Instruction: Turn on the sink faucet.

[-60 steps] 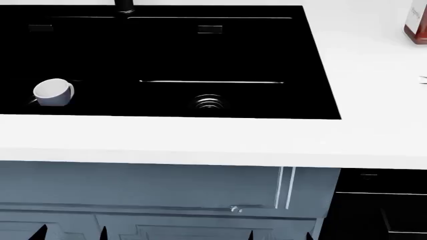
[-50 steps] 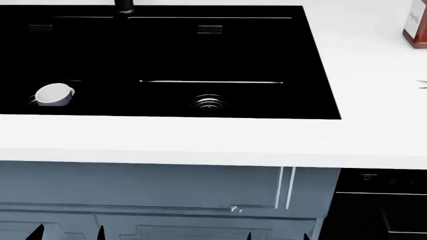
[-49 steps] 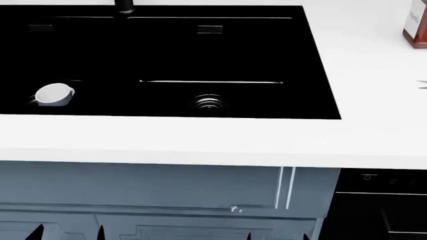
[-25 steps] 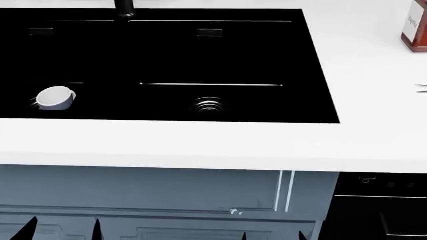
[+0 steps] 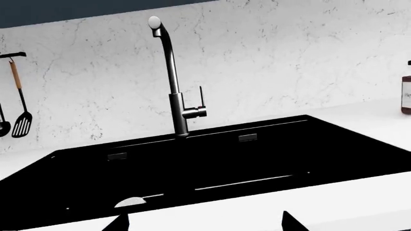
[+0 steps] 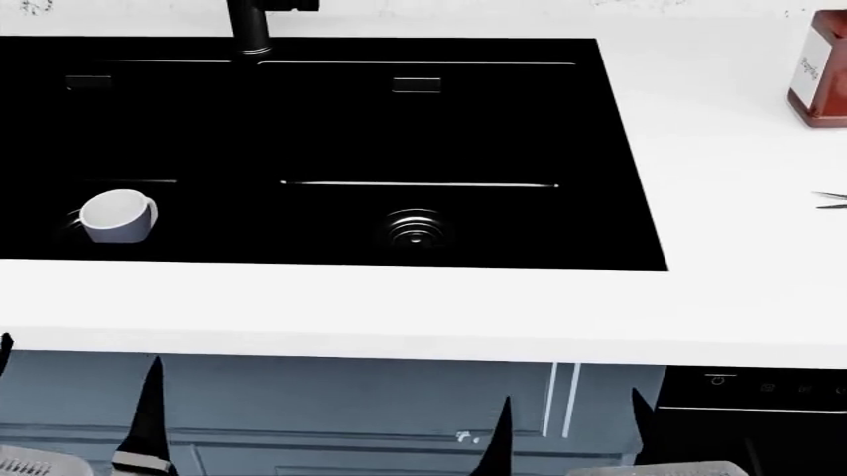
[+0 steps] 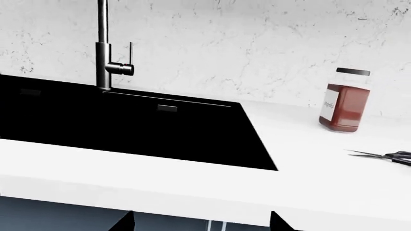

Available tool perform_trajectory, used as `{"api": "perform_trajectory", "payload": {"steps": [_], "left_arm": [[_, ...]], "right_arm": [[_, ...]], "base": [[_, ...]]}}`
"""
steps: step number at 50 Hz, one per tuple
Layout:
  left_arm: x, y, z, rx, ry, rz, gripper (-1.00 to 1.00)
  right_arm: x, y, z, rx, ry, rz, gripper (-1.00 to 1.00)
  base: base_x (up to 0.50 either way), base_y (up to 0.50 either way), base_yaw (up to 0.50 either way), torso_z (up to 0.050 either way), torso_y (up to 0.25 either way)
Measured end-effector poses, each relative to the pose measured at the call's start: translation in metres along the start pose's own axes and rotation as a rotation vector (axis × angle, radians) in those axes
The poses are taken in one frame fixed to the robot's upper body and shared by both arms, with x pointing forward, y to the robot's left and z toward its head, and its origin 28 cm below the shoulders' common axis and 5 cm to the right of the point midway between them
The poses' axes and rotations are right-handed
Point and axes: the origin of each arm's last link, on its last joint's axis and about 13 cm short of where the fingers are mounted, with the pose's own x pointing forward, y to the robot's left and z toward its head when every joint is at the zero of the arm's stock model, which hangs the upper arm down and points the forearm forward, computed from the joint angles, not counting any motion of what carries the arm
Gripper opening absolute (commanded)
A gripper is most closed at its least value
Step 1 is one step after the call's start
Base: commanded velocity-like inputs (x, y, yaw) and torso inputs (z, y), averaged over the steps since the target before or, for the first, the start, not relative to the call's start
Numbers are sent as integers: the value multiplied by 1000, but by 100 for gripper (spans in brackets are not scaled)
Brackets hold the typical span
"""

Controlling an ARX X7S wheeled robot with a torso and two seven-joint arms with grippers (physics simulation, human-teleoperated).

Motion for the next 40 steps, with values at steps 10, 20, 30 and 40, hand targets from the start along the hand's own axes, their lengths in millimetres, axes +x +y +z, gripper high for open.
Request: {"api": "perform_trajectory", "payload": {"steps": [10,20,30,40], "left_arm": [[0,8,30,23,-30,-15,100],[-2,13,41,37,-36,-11,100],[4,19,57,62,-43,-16,100],[7,24,76,74,-76,-17,100]], "right_arm": [[3,-6,30,-32,-29,7,100],[1,-8,47,-29,-50,12,100],[4,-11,67,-44,-66,7,100],[10,-13,90,-81,-95,2,100]], "base": [[6,300,0,50,34],[18,500,0,50,36],[3,50,0,50,38],[228,0,0,50,37]]}}
